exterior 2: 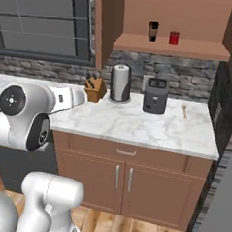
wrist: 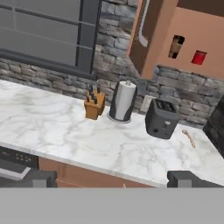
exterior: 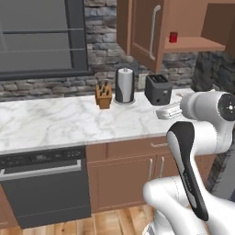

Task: Pick the jam and jam from the counter and place them in the cabinets closest to them.

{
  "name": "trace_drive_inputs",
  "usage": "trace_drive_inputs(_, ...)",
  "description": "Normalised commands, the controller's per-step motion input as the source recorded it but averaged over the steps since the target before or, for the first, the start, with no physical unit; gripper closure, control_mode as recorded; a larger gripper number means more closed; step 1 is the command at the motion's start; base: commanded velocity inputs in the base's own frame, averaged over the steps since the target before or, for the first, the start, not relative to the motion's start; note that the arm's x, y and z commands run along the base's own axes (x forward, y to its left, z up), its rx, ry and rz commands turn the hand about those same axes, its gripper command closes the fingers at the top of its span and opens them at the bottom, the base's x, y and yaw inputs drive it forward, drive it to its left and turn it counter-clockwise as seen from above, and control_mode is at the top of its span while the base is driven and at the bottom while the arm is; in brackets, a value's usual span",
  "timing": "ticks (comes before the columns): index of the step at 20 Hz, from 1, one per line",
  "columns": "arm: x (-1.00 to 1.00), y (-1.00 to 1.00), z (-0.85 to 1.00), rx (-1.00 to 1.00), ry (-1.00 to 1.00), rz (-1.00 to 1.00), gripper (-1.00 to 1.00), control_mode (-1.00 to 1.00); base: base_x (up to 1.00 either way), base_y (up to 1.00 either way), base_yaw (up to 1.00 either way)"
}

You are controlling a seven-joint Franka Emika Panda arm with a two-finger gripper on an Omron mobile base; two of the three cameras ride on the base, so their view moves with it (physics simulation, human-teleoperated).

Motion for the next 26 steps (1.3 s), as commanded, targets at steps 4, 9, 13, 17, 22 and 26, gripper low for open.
trace_drive_inputs(4,0.0,0.0,0.0,0.0,0.0,0.0,-1.0,1.0,-0.23,0.65,0.0)
trace_drive_inputs(9,0.0,0.0,0.0,0.0,0.0,0.0,-1.0,1.0,-0.24,0.56,0.0)
trace_drive_inputs(13,0.0,0.0,0.0,0.0,0.0,0.0,-1.0,1.0,-0.2,0.61,0.0)
trace_drive_inputs(17,0.0,0.0,0.0,0.0,0.0,0.0,-1.0,1.0,-0.18,0.67,0.0)
trace_drive_inputs(22,0.0,0.0,0.0,0.0,0.0,0.0,-1.0,1.0,-0.21,0.71,0.0)
trace_drive_inputs(26,0.0,0.0,0.0,0.0,0.0,0.0,-1.0,1.0,-0.24,0.72,0.0)
